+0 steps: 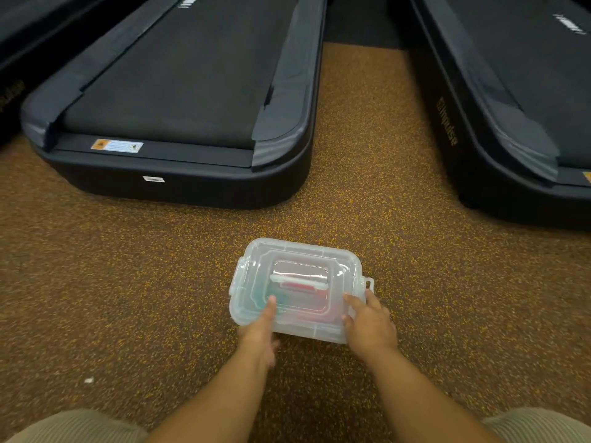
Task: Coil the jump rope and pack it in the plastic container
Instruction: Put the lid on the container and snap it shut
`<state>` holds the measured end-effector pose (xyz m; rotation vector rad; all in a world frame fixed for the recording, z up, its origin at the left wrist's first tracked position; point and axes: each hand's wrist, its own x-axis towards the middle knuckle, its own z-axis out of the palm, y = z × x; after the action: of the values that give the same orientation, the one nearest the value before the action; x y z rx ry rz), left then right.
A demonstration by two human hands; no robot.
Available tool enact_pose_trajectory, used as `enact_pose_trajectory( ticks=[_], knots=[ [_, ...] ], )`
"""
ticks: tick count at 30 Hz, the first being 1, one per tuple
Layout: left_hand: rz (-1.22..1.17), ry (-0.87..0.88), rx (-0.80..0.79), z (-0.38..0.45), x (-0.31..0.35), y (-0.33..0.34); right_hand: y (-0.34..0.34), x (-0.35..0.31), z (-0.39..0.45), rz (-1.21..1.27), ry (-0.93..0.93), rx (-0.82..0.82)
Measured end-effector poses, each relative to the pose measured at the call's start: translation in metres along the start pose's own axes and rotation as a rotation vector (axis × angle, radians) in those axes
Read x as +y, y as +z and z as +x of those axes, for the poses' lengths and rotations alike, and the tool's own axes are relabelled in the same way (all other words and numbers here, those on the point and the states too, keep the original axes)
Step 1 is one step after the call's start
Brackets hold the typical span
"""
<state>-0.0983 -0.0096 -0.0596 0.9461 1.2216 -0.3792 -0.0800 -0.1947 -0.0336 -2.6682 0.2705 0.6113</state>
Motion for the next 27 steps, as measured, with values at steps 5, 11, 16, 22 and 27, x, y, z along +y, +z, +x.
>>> enact_pose_trajectory(
  ticks=[5, 11, 16, 22, 27],
  knots=[
    [0.157, 0.269, 0.130, 0.016, 0.053, -0.034, 0.005, -0.004, 0.003, 0.330, 0.152, 0.036],
    [0.296, 0.243, -0.040, 0.020, 0.076, -0.042, 0.003, 0.007, 0.014, 0.710, 0.371, -0.046],
    [0.243, 0.148, -0.080, 0.025, 0.074, -0.042, 0.008, 0.000, 0.013, 0.588, 0.362, 0.044],
    [0.178, 0.072, -0.126, 0.022, 0.071, -0.047, 0.007, -0.004, 0.012, 0.465, 0.324, 0.093],
    [0.098, 0.056, -0.110, 0.026, 0.060, -0.053, 0.011, -0.004, 0.013, 0.473, 0.310, 0.124]
  ],
)
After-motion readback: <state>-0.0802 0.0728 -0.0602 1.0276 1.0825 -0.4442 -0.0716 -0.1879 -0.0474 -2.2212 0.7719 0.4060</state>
